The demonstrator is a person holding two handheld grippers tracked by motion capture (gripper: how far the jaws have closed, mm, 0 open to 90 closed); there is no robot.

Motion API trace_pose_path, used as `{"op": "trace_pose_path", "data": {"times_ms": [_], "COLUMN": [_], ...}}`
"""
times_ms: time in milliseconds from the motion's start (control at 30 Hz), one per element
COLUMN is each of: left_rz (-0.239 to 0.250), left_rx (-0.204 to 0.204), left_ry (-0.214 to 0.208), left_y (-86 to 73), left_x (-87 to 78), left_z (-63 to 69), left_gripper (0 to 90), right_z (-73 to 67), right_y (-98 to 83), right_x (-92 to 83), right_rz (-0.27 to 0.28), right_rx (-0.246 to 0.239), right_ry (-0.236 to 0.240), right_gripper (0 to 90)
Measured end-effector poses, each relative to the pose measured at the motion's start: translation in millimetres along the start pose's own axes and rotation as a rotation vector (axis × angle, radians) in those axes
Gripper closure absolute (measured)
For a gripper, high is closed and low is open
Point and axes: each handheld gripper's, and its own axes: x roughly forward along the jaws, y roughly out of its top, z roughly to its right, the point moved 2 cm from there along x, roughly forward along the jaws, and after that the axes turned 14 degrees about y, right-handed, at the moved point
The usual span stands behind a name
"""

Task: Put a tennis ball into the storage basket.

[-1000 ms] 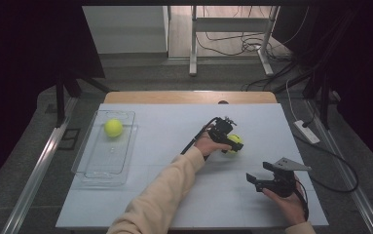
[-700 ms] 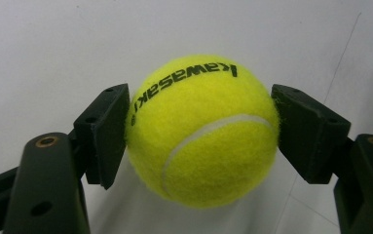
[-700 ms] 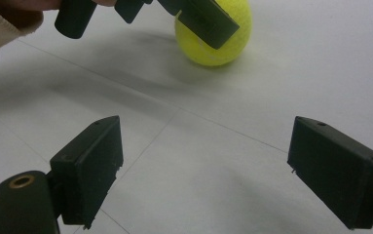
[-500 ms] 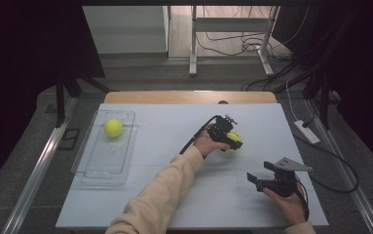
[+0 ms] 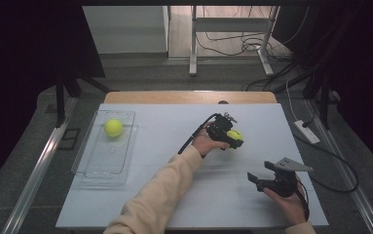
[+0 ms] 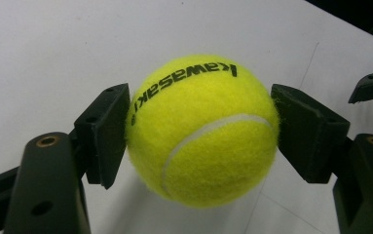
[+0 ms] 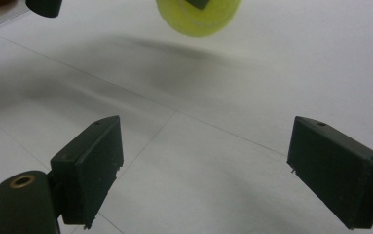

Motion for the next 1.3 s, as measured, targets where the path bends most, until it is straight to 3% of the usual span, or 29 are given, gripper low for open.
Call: {"op": "trace_pose_path", "data": {"times_ms": [333,700,1300], "left_rz": [-0.006,0.023,0.039], "left_rx": [-0.009,-0.018,-0.045], "left_ry": [0.023,0.047,0.093], "left_y": [-9.2,-14.4,-28.1], "left_x": [-7.4,-22.5,-47.8], "left_z": [-5.5,-12.2,-31.2], "left_gripper": [27.1,27.1,27.1], "right_z": [-1.1,-3.6,-5.3], "right_y": [0.4,1.7,3.7], "right_x": [-1.4,-1.2,-1.1], "right_rz": [0.009,0.011,0.016], "right_rx": [0.000,-0.002,-0.009], "right_ry": [-0.003,0.001,0.001], "right_gripper": [13.0,13.0,13.1]}}
